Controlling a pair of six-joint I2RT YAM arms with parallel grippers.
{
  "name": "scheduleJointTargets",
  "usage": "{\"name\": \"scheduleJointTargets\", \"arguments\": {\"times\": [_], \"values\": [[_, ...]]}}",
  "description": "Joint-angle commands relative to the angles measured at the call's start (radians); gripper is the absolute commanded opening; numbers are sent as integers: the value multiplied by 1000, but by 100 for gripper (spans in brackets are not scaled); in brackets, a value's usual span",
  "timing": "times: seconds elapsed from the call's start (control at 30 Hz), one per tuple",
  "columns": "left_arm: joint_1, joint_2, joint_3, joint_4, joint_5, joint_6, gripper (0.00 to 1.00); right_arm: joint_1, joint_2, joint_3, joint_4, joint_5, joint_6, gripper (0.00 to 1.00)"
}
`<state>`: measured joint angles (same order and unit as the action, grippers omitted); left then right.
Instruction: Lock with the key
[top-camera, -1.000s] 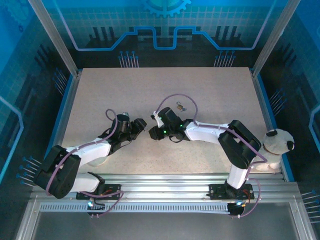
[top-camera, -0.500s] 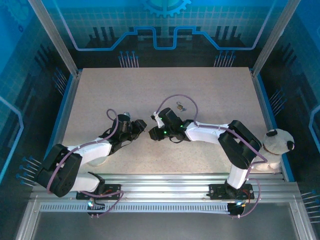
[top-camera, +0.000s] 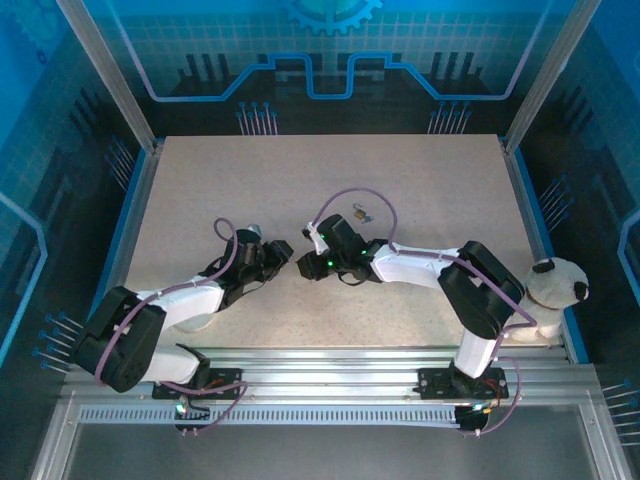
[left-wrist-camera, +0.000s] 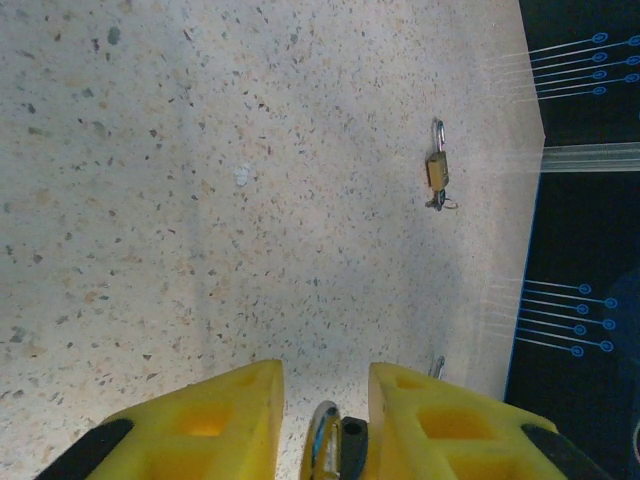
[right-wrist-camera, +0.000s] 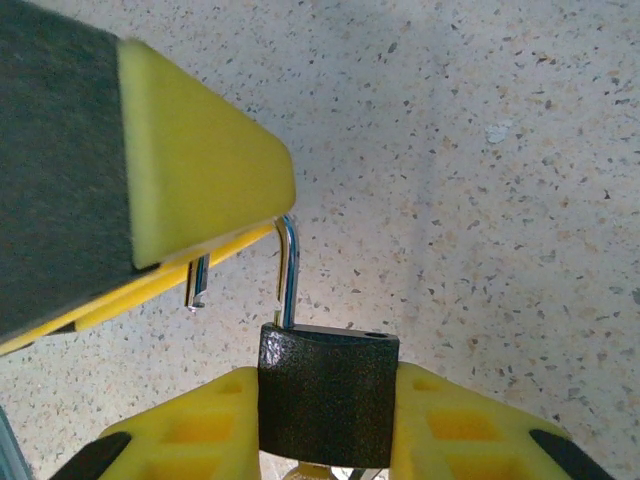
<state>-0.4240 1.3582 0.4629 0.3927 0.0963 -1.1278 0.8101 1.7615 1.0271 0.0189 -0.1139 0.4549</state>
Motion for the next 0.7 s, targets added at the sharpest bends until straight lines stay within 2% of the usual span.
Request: {"name": "scheduleJointTargets", "arguments": {"times": [0.0, 0.67], "values": [[-10, 9, -20, 18, 20, -4, 26, -10, -36, -8, 33, -15, 11, 28], [-10, -9, -28, 7, 6, -4, 20, -11, -30, -17, 46, -38, 27, 27]]}}
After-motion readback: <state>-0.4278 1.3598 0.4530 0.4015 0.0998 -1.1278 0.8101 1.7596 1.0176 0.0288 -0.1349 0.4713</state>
